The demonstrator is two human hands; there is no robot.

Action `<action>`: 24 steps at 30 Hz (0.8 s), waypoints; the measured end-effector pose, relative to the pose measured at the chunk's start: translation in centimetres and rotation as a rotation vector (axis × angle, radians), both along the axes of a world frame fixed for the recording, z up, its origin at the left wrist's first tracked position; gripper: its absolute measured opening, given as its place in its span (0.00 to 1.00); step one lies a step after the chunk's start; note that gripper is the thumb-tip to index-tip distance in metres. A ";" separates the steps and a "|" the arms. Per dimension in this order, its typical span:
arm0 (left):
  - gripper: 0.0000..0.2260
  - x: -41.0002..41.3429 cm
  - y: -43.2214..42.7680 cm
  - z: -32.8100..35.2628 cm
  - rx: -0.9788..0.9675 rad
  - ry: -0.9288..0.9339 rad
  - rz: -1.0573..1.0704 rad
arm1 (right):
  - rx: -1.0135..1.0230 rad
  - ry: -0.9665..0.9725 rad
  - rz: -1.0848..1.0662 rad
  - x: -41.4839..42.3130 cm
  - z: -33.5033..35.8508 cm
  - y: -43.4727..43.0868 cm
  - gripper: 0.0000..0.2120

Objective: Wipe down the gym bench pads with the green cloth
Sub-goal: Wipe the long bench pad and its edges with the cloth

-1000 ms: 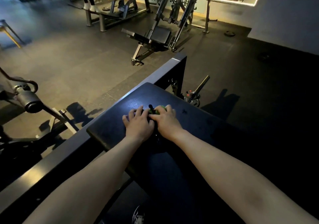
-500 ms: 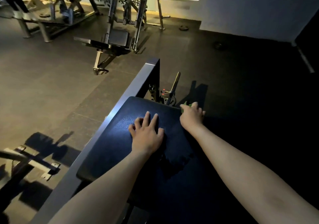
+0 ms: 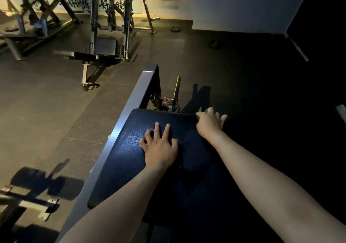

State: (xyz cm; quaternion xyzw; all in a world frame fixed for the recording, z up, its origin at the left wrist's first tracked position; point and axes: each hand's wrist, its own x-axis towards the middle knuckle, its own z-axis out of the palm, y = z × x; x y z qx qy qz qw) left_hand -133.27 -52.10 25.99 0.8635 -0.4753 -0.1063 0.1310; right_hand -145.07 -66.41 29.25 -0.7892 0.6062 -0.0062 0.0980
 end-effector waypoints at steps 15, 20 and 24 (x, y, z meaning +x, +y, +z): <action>0.24 -0.1 0.2 -0.1 -0.038 -0.034 -0.028 | 0.145 -0.325 0.291 5.4 -1.6 2.0 0.24; 0.24 -1.8 -1.4 0.6 -0.032 -0.063 -0.116 | -0.039 -0.150 0.250 2.4 -0.9 2.9 0.24; 0.24 -3.2 -2.7 0.6 -0.040 0.040 -0.162 | -0.095 -0.102 0.161 -1.5 -0.9 2.3 0.23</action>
